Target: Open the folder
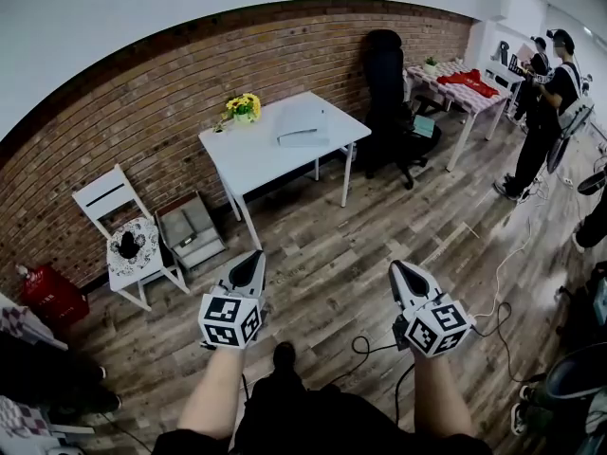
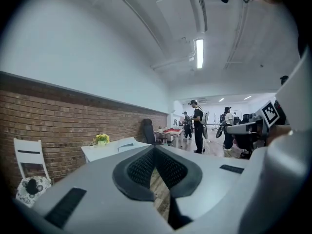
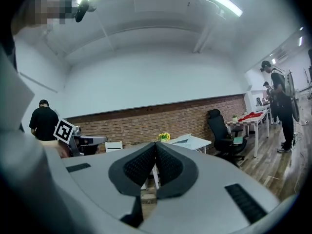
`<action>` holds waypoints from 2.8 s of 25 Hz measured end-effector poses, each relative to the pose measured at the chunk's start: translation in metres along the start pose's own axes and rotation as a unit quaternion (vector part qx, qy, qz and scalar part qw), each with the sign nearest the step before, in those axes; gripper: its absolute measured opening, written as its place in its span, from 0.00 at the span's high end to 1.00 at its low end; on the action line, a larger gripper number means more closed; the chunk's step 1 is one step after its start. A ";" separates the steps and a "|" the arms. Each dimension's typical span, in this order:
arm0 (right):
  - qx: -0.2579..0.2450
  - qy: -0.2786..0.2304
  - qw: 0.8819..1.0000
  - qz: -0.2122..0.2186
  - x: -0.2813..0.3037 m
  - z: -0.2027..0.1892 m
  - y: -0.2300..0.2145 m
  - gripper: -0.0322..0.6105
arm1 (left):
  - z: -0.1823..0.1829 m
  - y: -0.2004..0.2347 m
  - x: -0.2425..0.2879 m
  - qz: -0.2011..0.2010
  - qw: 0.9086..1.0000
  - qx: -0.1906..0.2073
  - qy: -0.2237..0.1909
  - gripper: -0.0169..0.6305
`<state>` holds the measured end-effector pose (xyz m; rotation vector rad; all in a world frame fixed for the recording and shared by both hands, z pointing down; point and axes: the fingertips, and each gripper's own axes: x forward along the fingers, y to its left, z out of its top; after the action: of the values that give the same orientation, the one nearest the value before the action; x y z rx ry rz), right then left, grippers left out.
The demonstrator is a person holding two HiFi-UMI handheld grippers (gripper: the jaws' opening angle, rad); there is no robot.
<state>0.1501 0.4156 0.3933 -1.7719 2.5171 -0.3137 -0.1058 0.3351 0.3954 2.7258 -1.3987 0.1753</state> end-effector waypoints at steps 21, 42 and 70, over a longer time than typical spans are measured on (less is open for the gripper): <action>0.030 0.047 0.998 -0.005 0.206 -0.006 -0.047 0.93 | -0.010 0.136 0.166 -0.021 0.998 -0.054 0.010 0.95; 0.052 0.053 0.997 -0.012 0.392 0.005 -0.048 0.93 | 0.009 0.274 0.266 -0.041 0.998 -0.048 0.023 0.95; 0.096 0.143 0.984 0.035 0.618 -0.029 -0.268 0.93 | -0.020 0.289 0.554 -0.022 0.992 -0.043 0.116 0.94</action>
<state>0.1819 -0.2458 0.5212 -1.6650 2.6175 -0.8318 -0.0220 -0.2768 0.4930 2.5664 -1.2511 0.4060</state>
